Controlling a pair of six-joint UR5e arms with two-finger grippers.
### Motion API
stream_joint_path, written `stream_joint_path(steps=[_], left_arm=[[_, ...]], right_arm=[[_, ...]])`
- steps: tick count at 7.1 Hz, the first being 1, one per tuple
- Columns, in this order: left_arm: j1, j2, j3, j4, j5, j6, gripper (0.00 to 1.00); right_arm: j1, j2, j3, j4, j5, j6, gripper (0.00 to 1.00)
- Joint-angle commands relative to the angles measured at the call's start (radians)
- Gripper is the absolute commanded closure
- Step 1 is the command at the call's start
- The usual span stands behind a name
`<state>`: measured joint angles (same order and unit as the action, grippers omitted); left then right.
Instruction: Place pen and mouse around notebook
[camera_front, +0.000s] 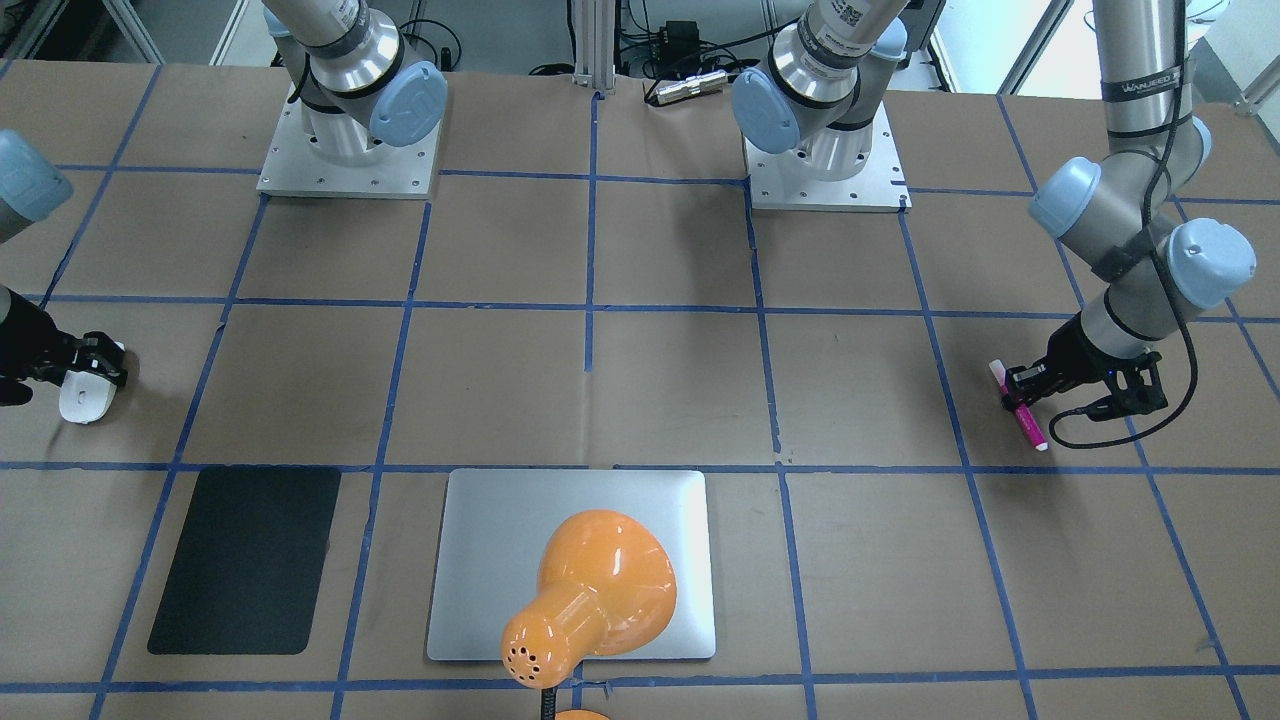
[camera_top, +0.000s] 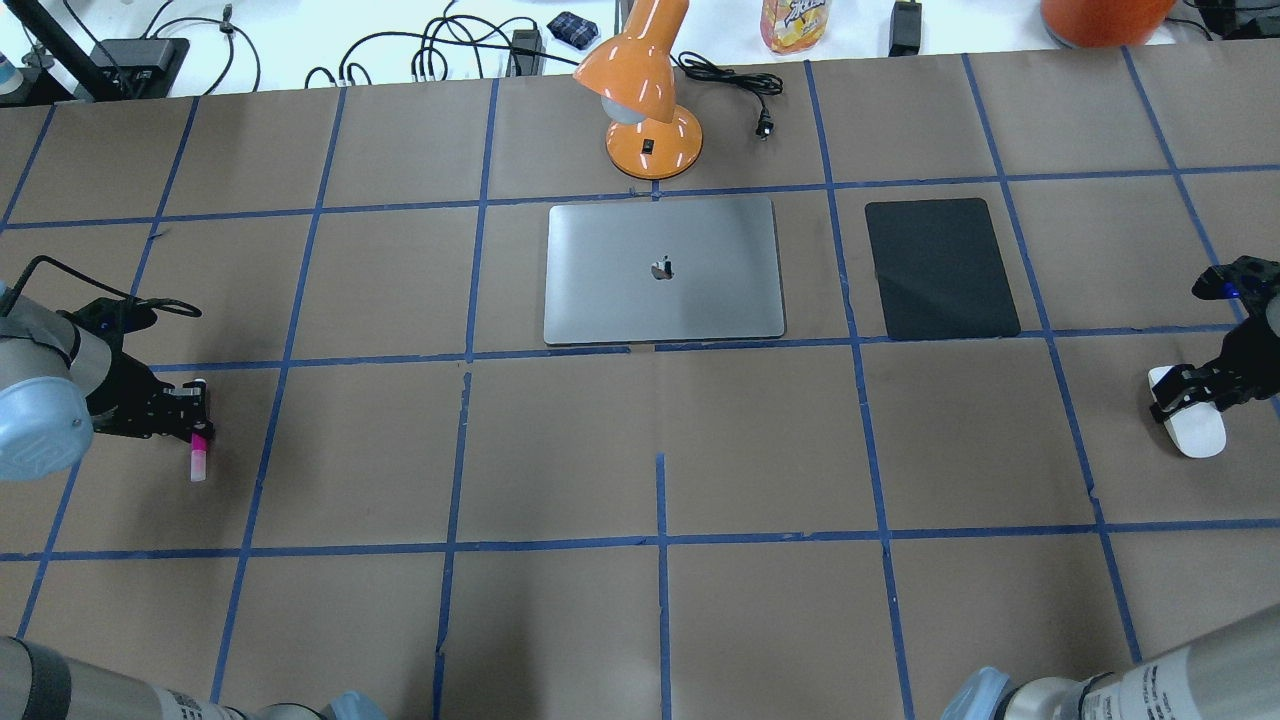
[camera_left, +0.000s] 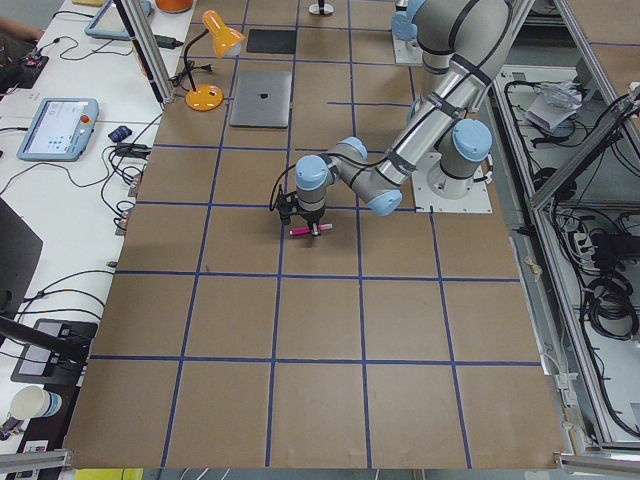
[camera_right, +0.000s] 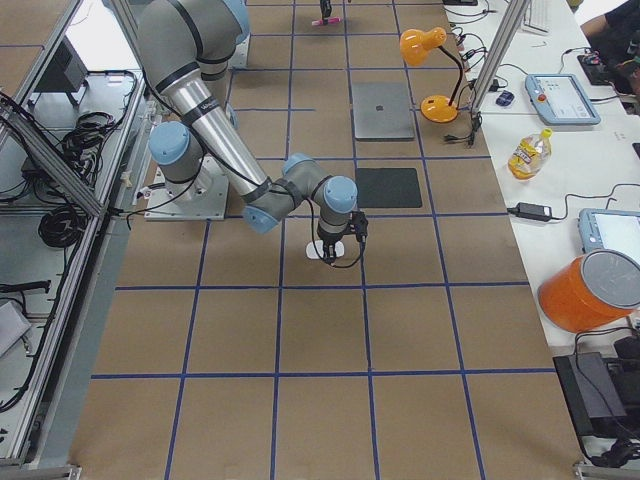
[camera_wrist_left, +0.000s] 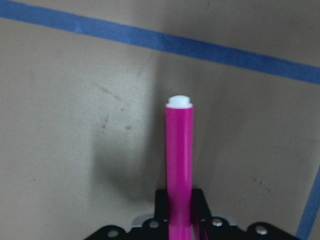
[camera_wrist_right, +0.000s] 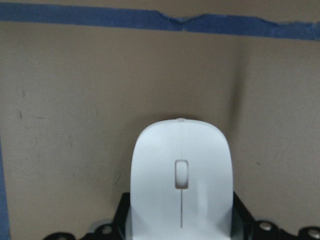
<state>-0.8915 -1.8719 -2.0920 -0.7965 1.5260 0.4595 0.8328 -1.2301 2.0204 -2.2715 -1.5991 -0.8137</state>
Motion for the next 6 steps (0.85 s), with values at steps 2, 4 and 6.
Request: stream_joint_path(steps=[2,4,6], left_arm=[[-0.1,0.138,0.039,-0.271,-0.023,-0.349,1.0],[-0.244,0.233,0.032,-0.36,-0.03,-0.738,1.0],[-0.506,0.255,0.027,-0.362,-0.052,-1.299,1.0]], right_arm=[[0.085,-0.012,-0.078,0.004,0.01,0.091,0.66],[0.289,0.032,-0.19,0.017,0.06,0.356,0.65],[0.441,0.154,-0.299,0.02,0.064,0.453,0.66]])
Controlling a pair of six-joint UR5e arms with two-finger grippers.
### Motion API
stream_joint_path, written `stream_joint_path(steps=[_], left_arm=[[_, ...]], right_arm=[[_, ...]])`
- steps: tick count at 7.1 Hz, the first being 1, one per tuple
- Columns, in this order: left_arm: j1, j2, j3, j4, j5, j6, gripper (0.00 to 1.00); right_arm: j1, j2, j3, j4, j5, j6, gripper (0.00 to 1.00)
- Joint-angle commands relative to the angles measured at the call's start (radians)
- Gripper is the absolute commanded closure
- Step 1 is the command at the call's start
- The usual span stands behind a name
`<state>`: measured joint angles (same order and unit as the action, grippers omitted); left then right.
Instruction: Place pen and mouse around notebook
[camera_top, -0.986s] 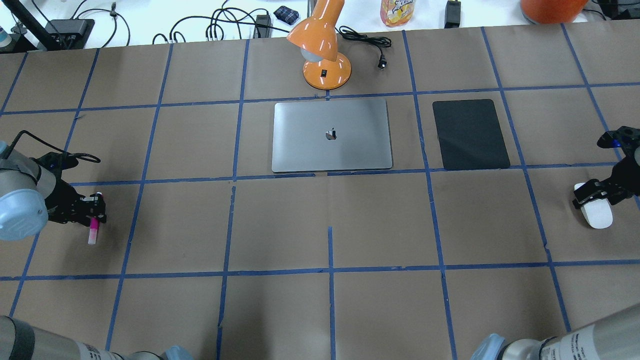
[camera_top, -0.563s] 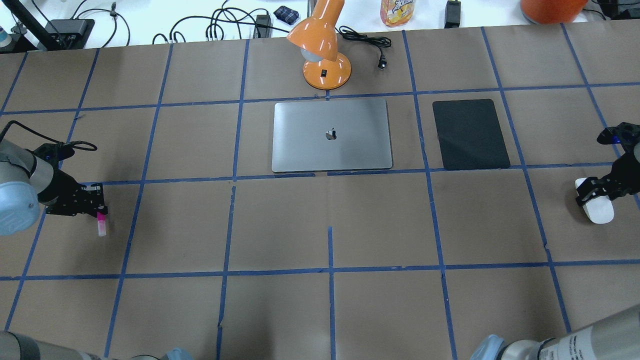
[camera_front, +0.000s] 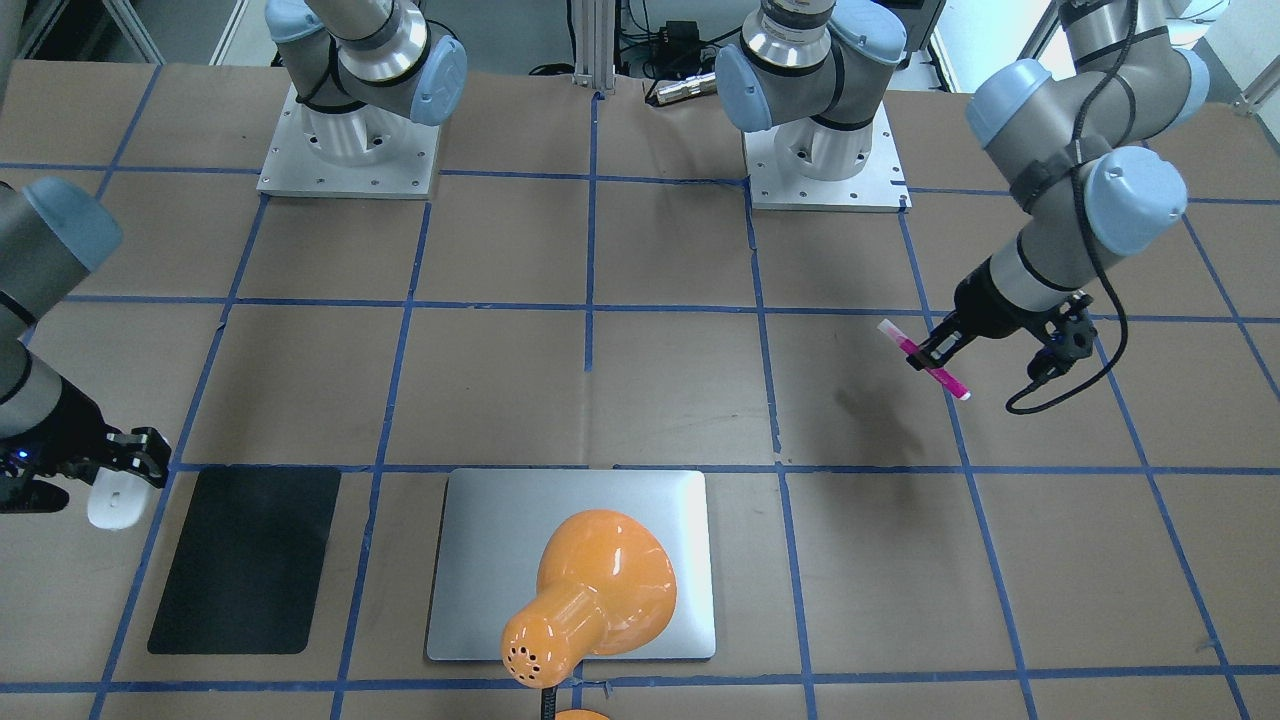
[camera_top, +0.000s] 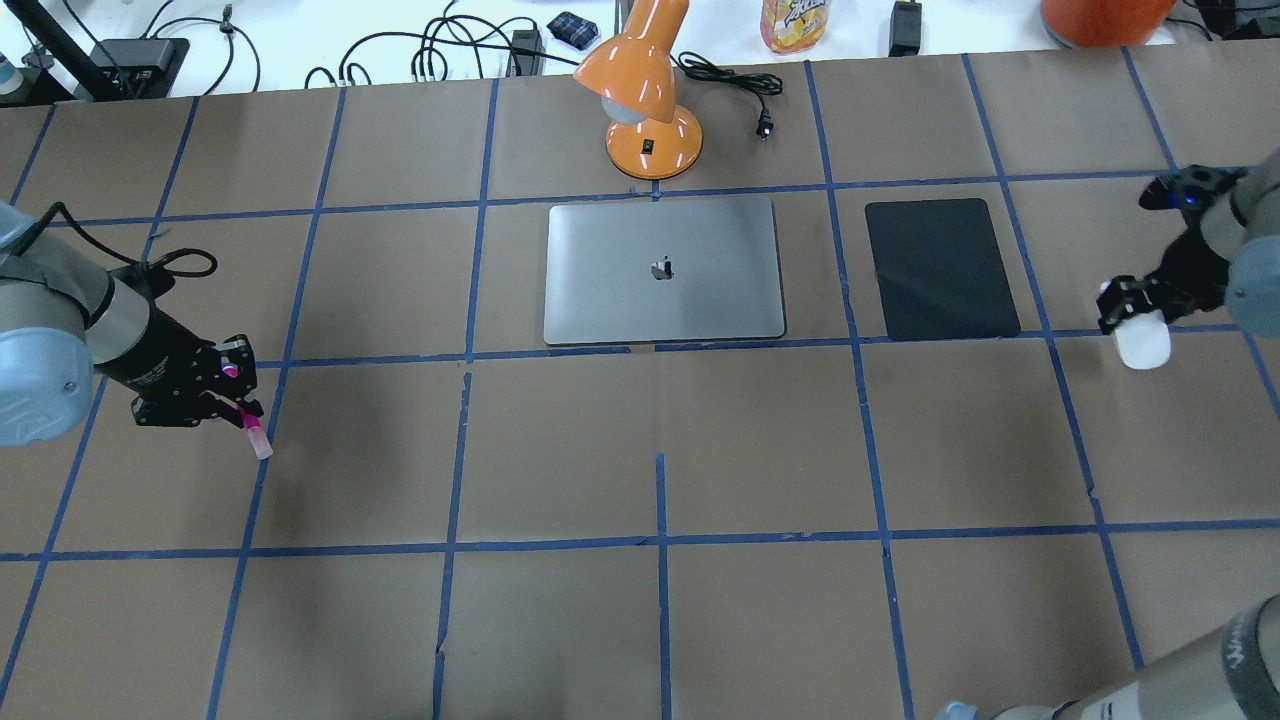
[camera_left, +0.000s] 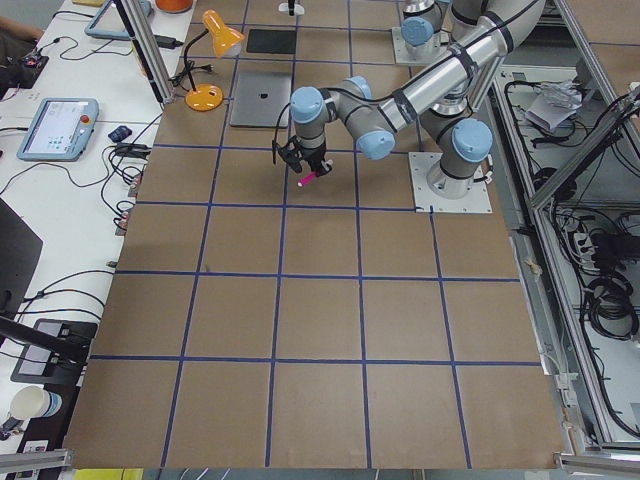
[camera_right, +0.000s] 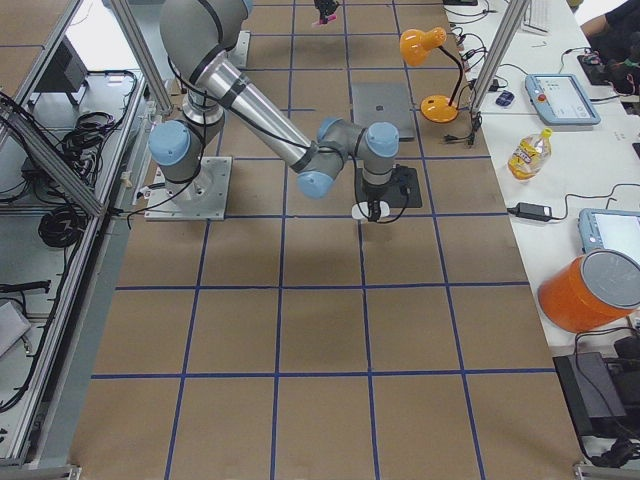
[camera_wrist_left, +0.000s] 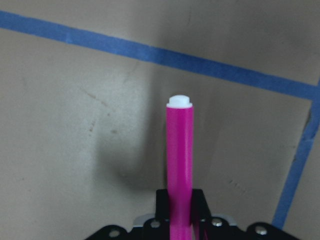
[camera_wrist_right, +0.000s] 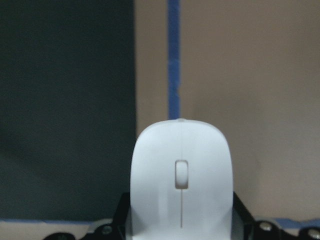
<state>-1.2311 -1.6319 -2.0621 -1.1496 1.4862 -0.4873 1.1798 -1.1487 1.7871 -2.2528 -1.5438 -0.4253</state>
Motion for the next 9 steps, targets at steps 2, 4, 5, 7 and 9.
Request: stream_joint_path(steps=[2,4,5,7,9], left_arm=[[-0.466,-0.029,0.004,0.048,-0.018,-0.865,1.0],[-0.583,-0.087,0.01,0.221,-0.113,-1.23,1.0],[-0.609,-0.115,0.01,0.252,-0.165,-1.352,1.0],[-0.686,-0.196,0.039,0.307,-0.155,-1.506,1.0],[-0.709,-0.29,0.144,0.297,-0.162,-1.656,1.0]], right_arm=[[0.167,0.145,-0.153,0.004,0.01,0.198,0.66],[0.178,0.158,-0.152,0.004,0.034,0.216,0.65],[0.176,0.159,-0.149,0.012,0.042,0.215,0.6],[0.175,0.149,-0.161,0.034,0.039,0.217,0.0],[0.182,0.107,-0.181,0.061,0.04,0.218,0.0]])
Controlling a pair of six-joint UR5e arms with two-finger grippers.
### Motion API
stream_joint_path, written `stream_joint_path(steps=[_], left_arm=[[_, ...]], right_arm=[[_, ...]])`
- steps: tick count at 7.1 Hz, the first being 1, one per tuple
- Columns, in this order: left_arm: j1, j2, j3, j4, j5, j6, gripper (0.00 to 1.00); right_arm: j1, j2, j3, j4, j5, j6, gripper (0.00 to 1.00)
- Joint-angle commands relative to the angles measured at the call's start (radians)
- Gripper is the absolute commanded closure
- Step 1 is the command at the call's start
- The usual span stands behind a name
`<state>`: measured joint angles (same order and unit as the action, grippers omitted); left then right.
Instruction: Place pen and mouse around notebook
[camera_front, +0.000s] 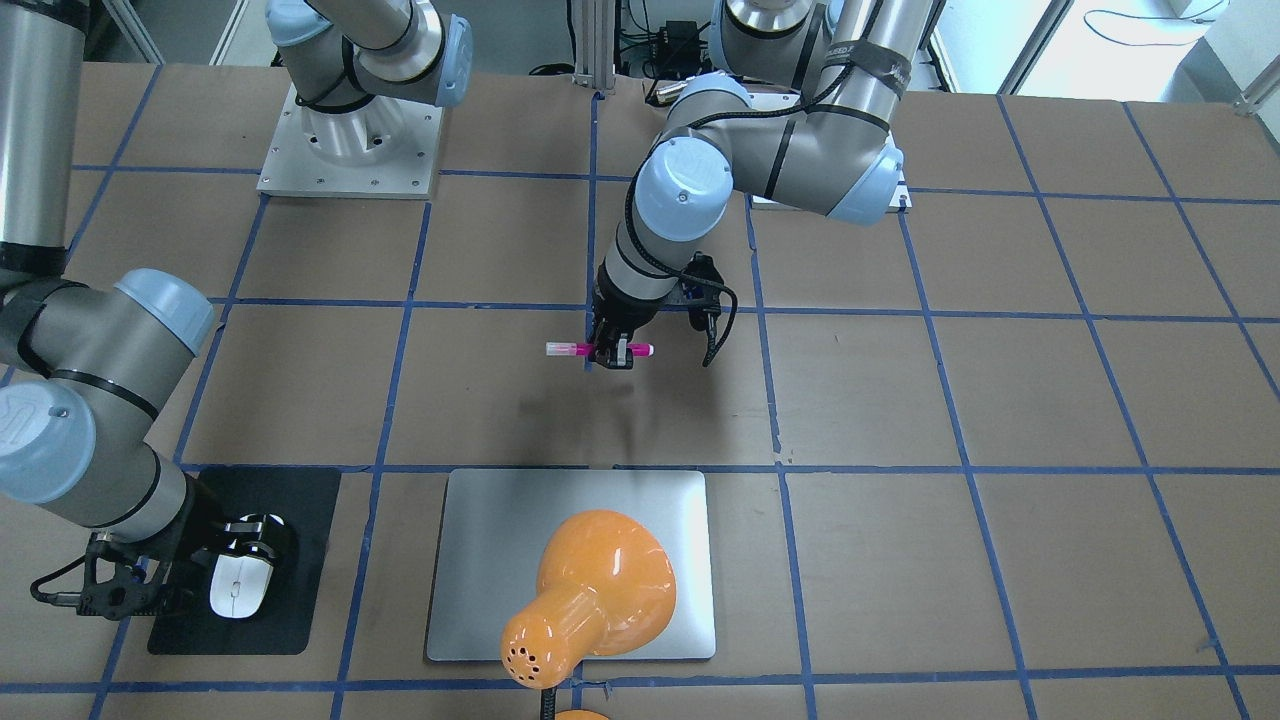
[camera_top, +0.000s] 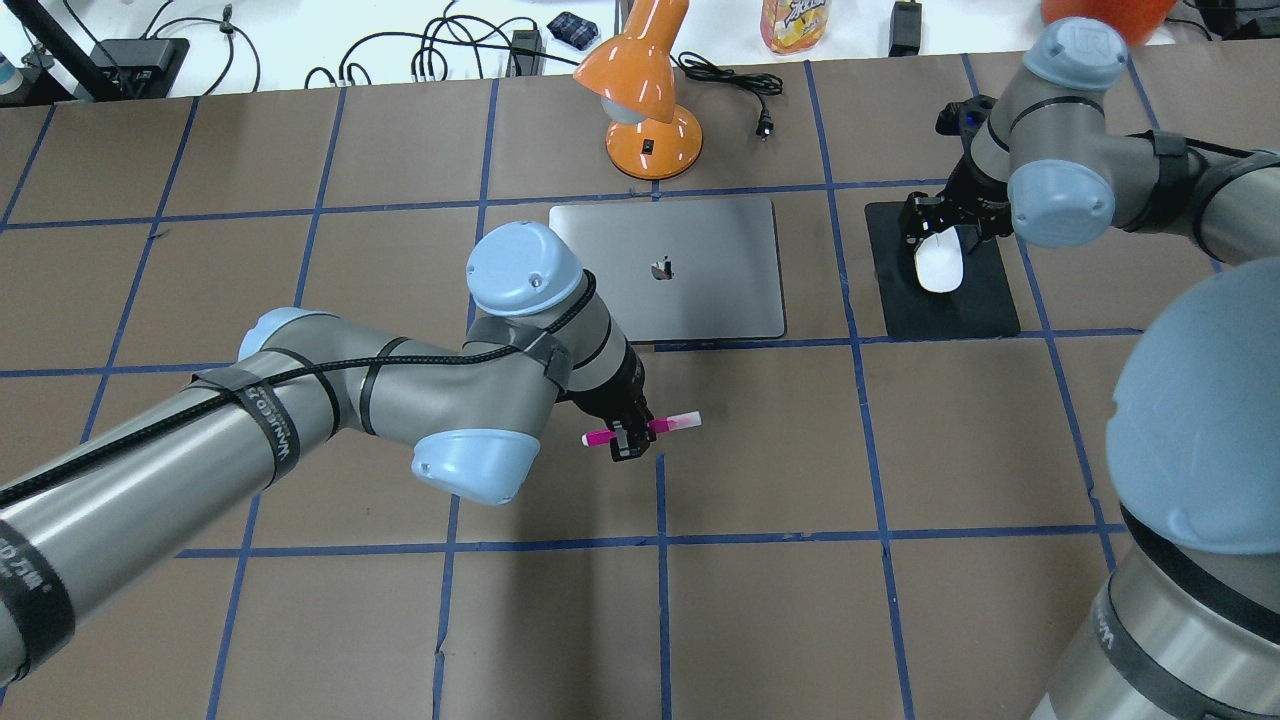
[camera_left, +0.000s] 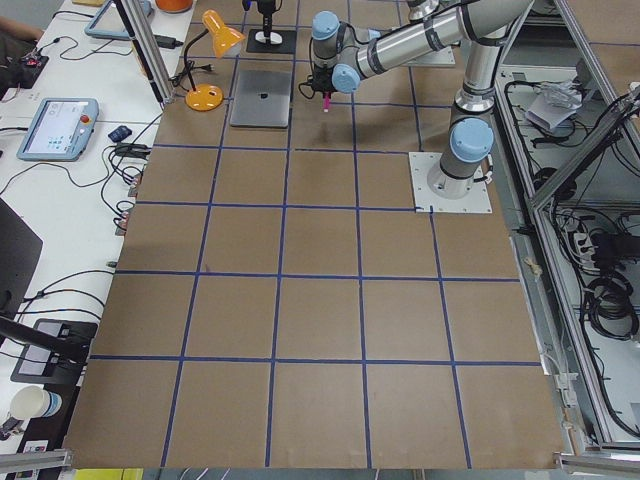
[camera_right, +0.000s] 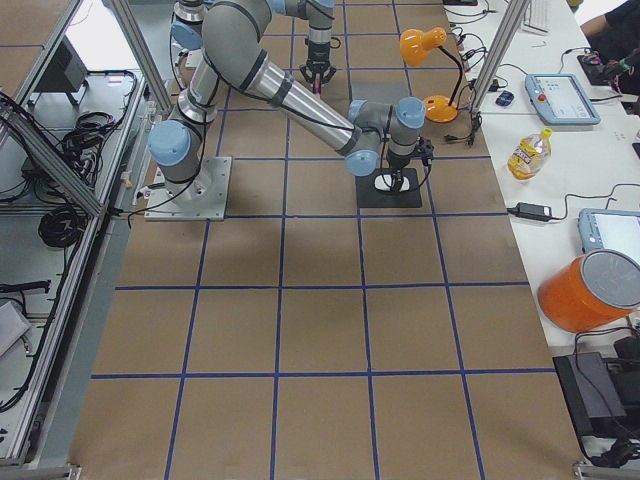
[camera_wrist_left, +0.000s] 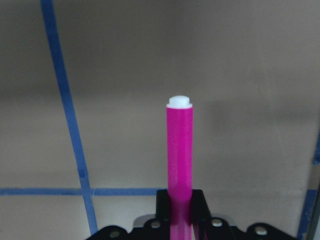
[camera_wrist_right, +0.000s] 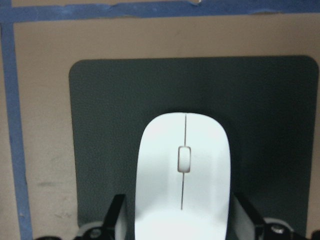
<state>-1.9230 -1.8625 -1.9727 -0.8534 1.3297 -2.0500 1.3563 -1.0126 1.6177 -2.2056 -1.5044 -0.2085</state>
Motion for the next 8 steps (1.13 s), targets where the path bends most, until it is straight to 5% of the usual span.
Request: stream_joint_path(steps=[1,5,8], left_arm=[[-0.03,-0.093,0.057,0.008,-0.003,-0.14,1.0],[-0.051,-0.156,0.106,0.004,0.057,-0.125,1.0],[-0.045,-0.142,0.077,-0.003,0.071,0.024,0.9]], right_arm=[[0.012,-0.1,-0.018,0.105,0.001,0.003,0.0],[0.073,-0.374,-0.024,0.441,-0.013,0.075,0.0],[0.11,-0.484,-0.041,0.576,-0.016,0.153,0.0]])
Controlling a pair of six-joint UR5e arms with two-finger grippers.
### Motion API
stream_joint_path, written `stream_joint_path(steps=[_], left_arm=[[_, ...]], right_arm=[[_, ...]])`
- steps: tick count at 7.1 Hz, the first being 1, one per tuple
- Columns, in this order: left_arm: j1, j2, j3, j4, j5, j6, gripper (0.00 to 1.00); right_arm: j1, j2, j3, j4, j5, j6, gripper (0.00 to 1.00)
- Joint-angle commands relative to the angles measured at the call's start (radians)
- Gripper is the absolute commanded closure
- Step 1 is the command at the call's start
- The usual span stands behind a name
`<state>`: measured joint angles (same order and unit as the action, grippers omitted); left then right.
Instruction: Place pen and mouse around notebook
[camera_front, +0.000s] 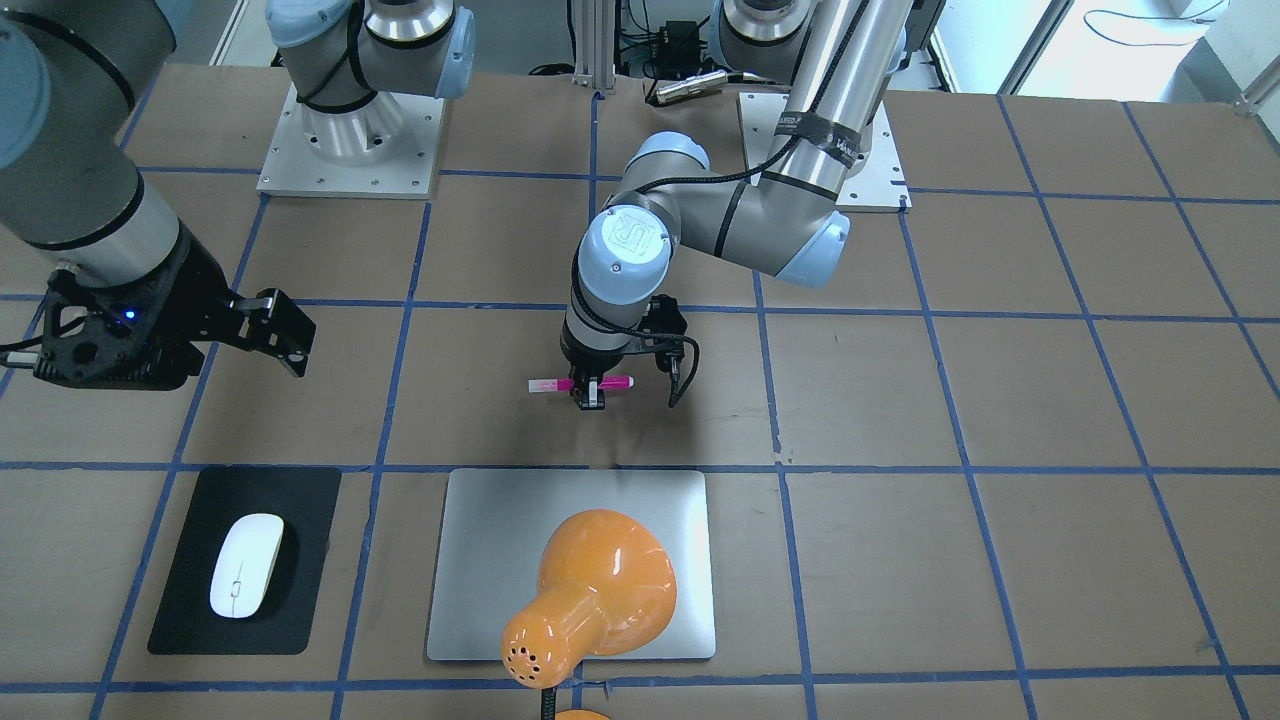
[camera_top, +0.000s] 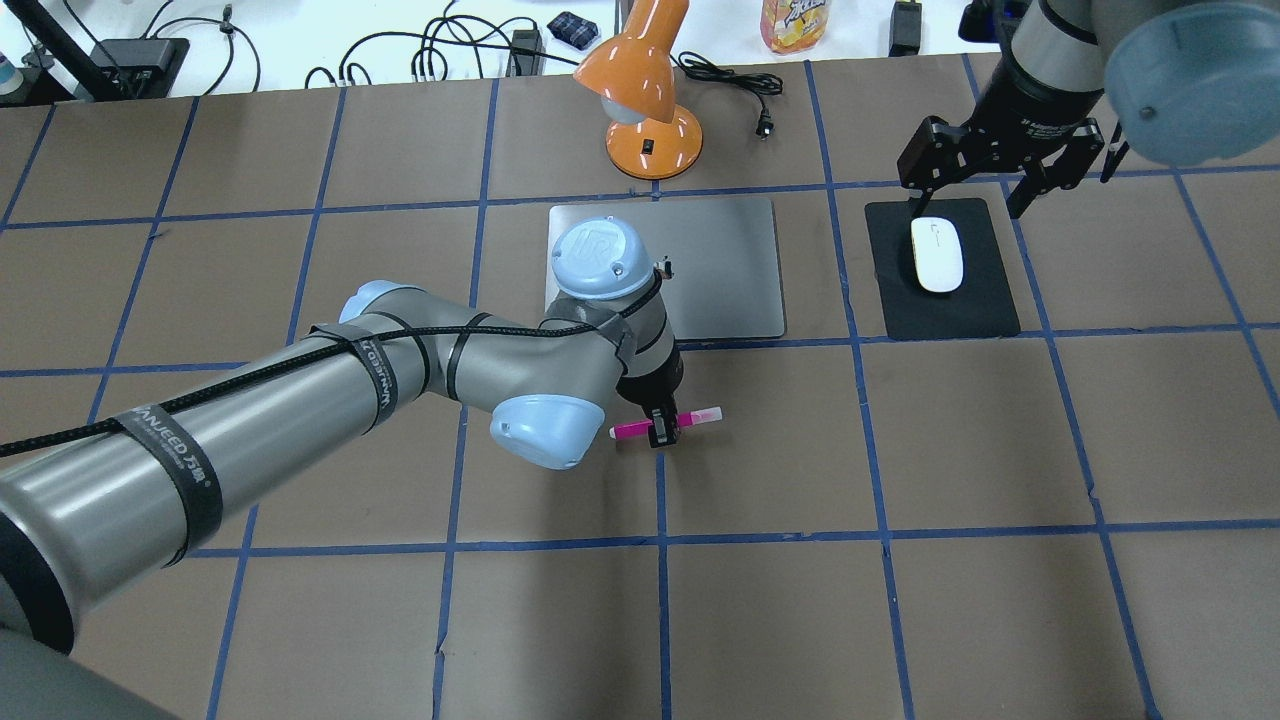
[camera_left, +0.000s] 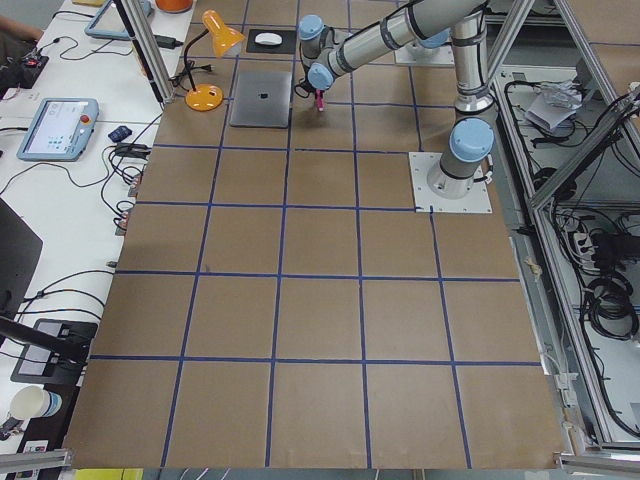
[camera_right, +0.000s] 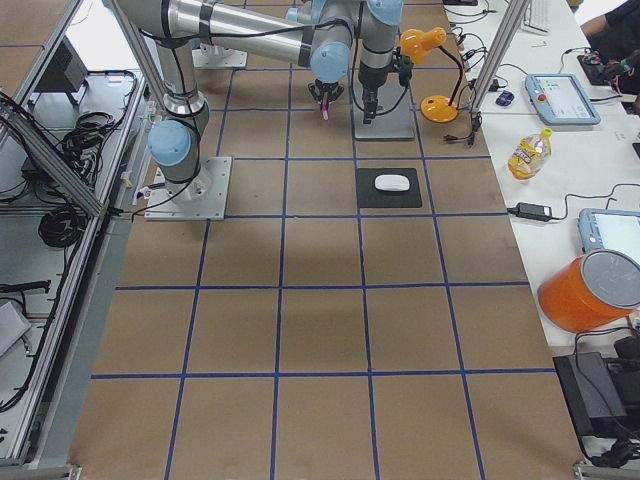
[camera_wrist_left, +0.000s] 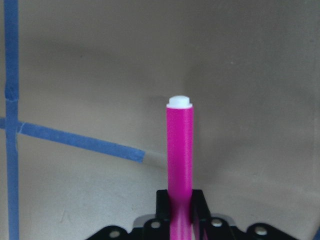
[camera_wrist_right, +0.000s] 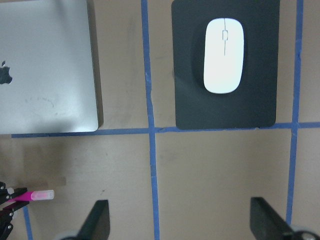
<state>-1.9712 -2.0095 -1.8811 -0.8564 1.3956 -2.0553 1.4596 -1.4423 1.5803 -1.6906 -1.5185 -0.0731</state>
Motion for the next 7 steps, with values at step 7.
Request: stream_joint_path(steps=[7], left_arm=[[0.076,0.13,-0.018,-0.006,0.026,0.316,0.38]], right_arm=[[0.09,-0.099,-0.074,0.123,0.0,0.133,0.0]])
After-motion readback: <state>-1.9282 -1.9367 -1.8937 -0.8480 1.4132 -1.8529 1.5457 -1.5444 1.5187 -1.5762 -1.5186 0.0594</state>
